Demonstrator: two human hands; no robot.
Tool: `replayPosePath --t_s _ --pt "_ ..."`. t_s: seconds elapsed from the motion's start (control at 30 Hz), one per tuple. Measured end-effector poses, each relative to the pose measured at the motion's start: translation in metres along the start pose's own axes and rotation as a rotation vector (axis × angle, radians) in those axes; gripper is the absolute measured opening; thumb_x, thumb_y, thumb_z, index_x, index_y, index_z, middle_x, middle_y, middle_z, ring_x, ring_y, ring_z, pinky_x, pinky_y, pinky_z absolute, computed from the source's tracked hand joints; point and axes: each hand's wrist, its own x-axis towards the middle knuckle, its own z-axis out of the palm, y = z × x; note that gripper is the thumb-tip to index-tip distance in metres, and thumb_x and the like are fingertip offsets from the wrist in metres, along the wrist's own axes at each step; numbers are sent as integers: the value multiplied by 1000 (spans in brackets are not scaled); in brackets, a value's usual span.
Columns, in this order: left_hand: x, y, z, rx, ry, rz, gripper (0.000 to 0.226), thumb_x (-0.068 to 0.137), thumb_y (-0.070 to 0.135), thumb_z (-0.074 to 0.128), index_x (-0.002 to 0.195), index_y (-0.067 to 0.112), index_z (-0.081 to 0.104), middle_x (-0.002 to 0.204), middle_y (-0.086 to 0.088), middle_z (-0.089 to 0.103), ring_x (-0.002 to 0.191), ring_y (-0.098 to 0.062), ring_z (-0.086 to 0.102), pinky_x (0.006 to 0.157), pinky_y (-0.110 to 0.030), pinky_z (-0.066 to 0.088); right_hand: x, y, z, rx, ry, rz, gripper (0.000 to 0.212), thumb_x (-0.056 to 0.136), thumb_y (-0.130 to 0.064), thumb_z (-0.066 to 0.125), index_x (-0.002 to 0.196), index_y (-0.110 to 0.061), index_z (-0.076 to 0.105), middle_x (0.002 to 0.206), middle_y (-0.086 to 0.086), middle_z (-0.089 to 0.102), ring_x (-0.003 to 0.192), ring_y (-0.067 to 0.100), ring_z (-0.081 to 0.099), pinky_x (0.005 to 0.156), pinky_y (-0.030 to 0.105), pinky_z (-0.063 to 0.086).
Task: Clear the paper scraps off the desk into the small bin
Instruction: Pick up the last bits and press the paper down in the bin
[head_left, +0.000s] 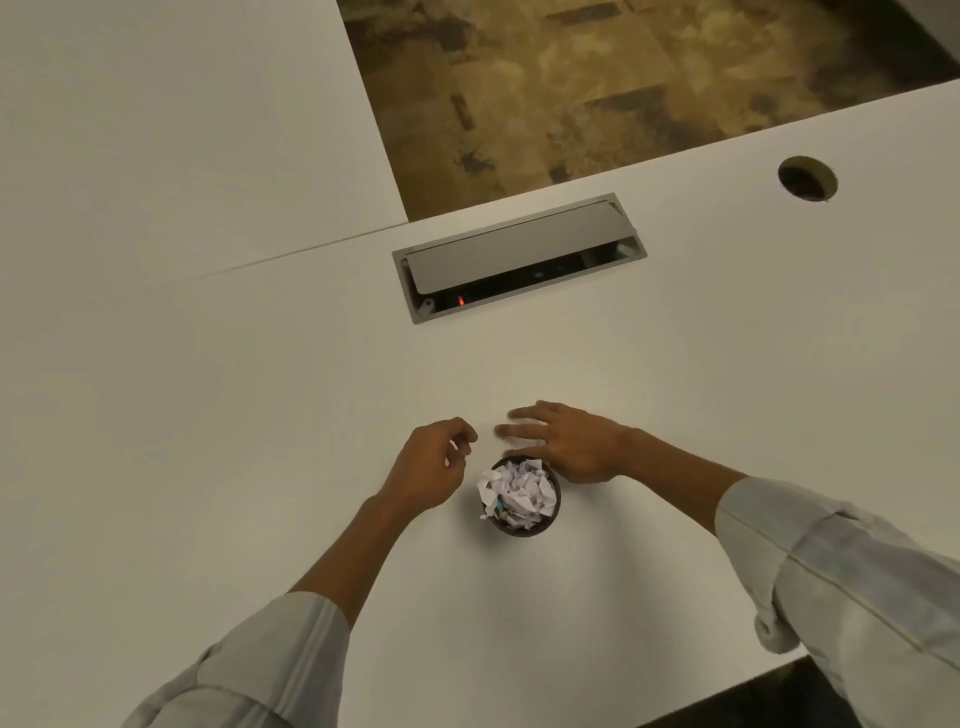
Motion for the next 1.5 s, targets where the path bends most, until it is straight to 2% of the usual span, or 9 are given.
replayPosePath --t_s 0.23,0.37,0.5,0.67,0.8,1.03,1.17,1.37,1.5 --pt "-9 -11 4 -47 26 -59 26 80 -1 53 93 19 65 80 4 69 66 -10 64 69 -26 54 -45 -10 18 -6 54 47 58 82 -25 53 139 -10 47 153 11 38 141 31 35 114 42 35" --pt "-20 -16 5 -66 56 -85 25 80 0 56 90 21 65 78 6 68 66 -8 62 65 -19 51 -73 -30 32 -24 216 179 55 67 3 73 121 -4 64 134 12 60 116 29 58 73 30 58" --pt "-37 -19 9 -87 69 -102 21 80 1 58 89 19 66 78 5 68 66 -8 62 65 -19 51 -88 -50 42 24 306 355 49 59 6 82 106 -3 71 114 7 70 96 23 55 37 23 46" --pt "-60 -17 12 -118 75 -111 19 80 1 61 87 18 67 77 3 68 65 -8 62 61 -14 49 -76 -70 22 563 683 810 19 81 8 69 93 -4 77 95 7 77 85 22 72 73 32 58" --pt "-64 -5 5 -177 145 -101 15 81 6 62 84 20 67 76 9 67 65 -6 62 63 -13 49 -62 -107 -22 975 992 895 13 82 -5 75 91 -13 78 88 -8 76 79 0 71 67 14 57" --pt "-61 17 -8 -233 176 -81 12 82 6 61 86 16 67 78 7 68 67 -14 64 71 -28 54 -43 -139 -68 931 776 764 26 83 -11 68 107 -19 74 99 -9 75 92 -2 68 76 14 56" --pt "-64 11 -10 -233 176 -123 13 83 6 60 86 16 67 79 1 69 68 -17 65 71 -32 55 -48 -123 -72 899 848 816 26 85 2 60 100 -13 75 88 -5 76 82 -8 68 71 10 55" --pt "-73 -1 -3 -222 170 -194 15 83 5 60 85 18 67 77 1 69 67 -17 65 68 -31 55 -52 -77 -73 1327 829 872 31 80 13 55 93 -9 73 93 5 76 88 10 74 77 27 61" --pt "-70 -8 2 -212 164 -230 17 82 5 59 84 20 67 76 3 70 66 -15 65 69 -30 55 -38 -43 -63 1067 802 846 27 84 7 57 96 -12 73 94 2 75 87 10 73 79 29 61"
